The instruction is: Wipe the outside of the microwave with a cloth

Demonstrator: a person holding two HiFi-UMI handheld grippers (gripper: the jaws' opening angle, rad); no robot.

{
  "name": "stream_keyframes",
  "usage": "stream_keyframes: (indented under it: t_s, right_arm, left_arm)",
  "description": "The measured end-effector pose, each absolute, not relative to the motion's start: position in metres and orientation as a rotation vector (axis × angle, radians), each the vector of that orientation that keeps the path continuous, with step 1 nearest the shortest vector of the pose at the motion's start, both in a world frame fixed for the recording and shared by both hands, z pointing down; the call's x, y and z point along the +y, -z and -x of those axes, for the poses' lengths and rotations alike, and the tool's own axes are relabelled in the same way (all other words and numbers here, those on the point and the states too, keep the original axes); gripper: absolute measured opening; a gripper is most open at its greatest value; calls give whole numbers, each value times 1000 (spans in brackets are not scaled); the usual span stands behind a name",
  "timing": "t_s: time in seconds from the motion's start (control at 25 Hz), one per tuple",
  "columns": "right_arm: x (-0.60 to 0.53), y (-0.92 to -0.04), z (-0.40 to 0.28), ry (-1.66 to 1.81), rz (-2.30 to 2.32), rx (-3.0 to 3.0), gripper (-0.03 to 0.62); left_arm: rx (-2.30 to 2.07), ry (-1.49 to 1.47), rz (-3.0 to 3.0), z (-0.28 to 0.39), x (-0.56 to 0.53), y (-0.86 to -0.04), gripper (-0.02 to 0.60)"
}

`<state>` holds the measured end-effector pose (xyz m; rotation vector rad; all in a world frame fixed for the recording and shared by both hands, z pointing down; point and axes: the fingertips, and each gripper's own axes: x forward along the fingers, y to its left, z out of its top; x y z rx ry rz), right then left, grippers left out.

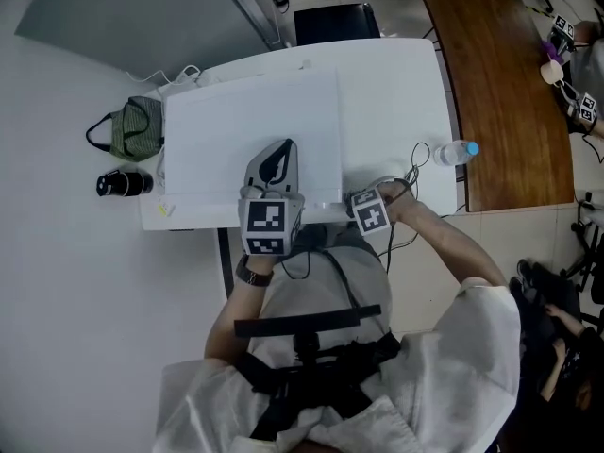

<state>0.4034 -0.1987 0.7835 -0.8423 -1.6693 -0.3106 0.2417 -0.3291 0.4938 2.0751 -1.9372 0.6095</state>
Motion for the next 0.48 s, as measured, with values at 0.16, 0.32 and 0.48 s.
stream_keyframes:
  t_s: [0.16,0.32,0.48]
  right_arm:
    - [-249,-787,-386,297,710,-1717,17]
    - [-343,-783,-349,308,466,-1792,17]
    - [-433,-776,-320,271,227,-1852,17]
  left_arm:
    - [-1944,-610,-2074,-246,-327,-493,23]
    - [-1965,-620,-2052,-249,-325,-491,23]
    - [-2005,-618,-2004,-243,-321,-487,23]
